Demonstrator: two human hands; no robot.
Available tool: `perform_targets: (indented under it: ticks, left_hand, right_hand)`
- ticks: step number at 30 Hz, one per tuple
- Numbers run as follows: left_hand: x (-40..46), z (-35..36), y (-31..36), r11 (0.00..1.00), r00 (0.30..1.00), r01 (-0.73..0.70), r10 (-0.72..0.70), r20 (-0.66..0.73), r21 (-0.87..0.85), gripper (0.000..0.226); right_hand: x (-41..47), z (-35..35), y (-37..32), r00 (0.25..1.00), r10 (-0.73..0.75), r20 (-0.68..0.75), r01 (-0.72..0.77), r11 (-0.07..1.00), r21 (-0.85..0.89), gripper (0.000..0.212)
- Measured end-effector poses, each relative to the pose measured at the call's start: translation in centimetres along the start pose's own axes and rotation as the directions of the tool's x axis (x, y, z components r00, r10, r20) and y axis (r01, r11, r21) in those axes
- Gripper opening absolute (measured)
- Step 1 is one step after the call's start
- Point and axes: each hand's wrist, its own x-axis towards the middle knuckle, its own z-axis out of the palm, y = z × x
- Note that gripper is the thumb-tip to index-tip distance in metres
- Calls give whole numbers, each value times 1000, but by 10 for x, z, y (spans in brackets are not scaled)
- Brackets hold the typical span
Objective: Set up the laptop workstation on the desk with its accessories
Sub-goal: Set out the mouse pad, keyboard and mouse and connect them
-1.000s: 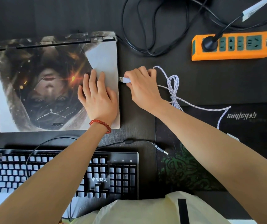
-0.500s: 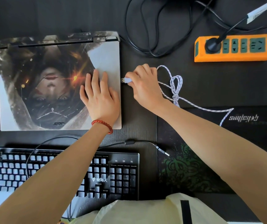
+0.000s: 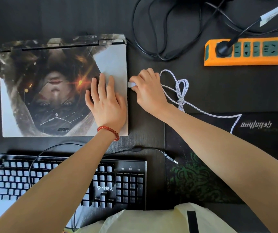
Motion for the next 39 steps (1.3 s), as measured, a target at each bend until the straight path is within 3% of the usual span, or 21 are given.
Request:
perform_targets:
  ticks: [5,9,12,14,17,19,22,25,28,31,35,39]
  left_hand:
    - [0,1,-1,1000,1000,-2,2,1,-3,42]
    - [1,-1,-2,1000,999,1,-1,33,-24,43]
    - [2,-10,-6,997,992,-16,25,120,-72,45]
    - [2,-21,-14,986,974,-17,53,220,-164,45]
    - [-13,-46,-30,948,969,16,64,239,-317,42]
    - [-41,-67,-47,945,978,26,43,202,-326,38]
    - [-89,-86,-84,966,985,51,-6,175,-255,35]
    - [-128,-99,-132,972,955,217,-191,226,-94,40]
    - [-151,-109,-181,909,852,409,-411,325,77,57]
    - [-157,-114,-213,879,777,453,-471,418,147,68]
    - [-159,-115,-219,910,808,384,-412,420,155,71]
    - [-170,-116,-217,942,843,281,-333,422,183,70]
  right_hand:
    - [-2,-1,-1,1000,2,-30,-4,998,-60,14]
    - [-2,-10,-7,998,0,58,5,995,-96,17]
    - [-19,-26,-23,996,48,69,-41,994,-99,36]
    - [-44,-39,-37,997,55,47,-53,997,-48,38]
    - [-90,-50,-55,988,19,155,-14,999,-36,36]
    - [-115,-55,-69,959,-30,282,47,997,-57,34]
    - [-141,-59,-88,783,-3,622,65,995,-76,62]
    - [-164,-55,-108,658,53,751,102,982,-159,91]
    - [-176,-46,-119,624,39,781,166,969,-181,100]
    - [-173,-44,-118,604,66,794,176,961,-215,100]
    - [-165,-52,-112,640,129,757,133,952,-275,93]
    - [-163,-63,-103,623,185,760,107,942,-317,89]
